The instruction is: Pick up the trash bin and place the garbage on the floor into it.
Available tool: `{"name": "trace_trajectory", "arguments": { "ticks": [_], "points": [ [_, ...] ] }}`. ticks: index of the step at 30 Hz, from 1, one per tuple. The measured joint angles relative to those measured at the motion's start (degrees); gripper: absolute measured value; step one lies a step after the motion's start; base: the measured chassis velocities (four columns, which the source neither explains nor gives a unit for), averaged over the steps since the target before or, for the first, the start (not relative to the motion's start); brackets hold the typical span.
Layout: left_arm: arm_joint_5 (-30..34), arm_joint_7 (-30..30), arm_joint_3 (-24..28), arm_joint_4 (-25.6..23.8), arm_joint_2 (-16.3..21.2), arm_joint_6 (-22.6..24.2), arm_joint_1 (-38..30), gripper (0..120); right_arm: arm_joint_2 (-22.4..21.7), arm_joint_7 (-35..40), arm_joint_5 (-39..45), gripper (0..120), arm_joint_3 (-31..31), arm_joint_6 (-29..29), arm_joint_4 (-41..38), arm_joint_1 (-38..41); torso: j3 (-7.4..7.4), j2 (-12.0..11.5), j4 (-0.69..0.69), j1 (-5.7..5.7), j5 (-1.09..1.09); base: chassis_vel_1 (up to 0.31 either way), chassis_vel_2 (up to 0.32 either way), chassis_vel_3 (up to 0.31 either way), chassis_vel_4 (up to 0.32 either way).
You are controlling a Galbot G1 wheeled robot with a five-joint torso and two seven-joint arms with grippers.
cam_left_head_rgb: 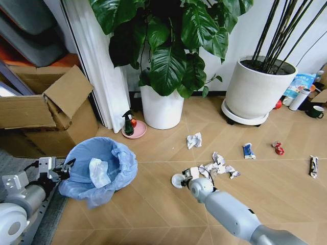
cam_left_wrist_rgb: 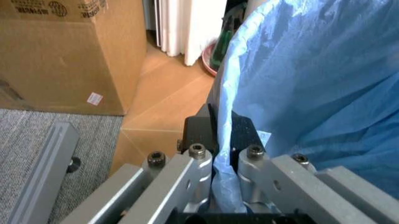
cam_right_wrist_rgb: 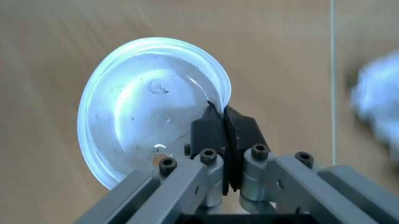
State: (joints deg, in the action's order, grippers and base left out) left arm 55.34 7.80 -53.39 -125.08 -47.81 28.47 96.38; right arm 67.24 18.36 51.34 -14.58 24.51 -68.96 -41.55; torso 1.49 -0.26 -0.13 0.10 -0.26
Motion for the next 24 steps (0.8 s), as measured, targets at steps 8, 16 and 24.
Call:
{"name": "trace_trajectory", "arguments": {
  "ticks": [8, 16, 24],
  "points": [
    [0.1, 0.0, 0.4, -0.3, 0.4, 0.0, 0.5, 0, -3.8, -14.8, -5.0, 0, 1.0, -15.5, -13.3, 2.6, -0.02, 0.0, 0.01, 0.0, -0.01, 0.0, 0.0, 0.0, 0.0],
    [0.1, 0.2, 1.3, -0.1, 1.9, 0.0, 1.5, 0, -3.3, -29.1, -9.2, 0, -5.3, -27.8, -17.5, 12.2, -0.02, 0.0, 0.02, -0.01, -0.01, 0.0, 0.0, 0.0, 0.0],
    [0.5, 0.5, 2.5, -0.1, 3.9, 0.4, 1.7, 0, -0.6, -42.4, -15.6, 0, -12.0, -35.4, -14.4, 24.9, -0.01, 0.0, 0.02, 0.0, -0.01, 0.0, 0.0, 0.0, 0.0]
  ]
}}
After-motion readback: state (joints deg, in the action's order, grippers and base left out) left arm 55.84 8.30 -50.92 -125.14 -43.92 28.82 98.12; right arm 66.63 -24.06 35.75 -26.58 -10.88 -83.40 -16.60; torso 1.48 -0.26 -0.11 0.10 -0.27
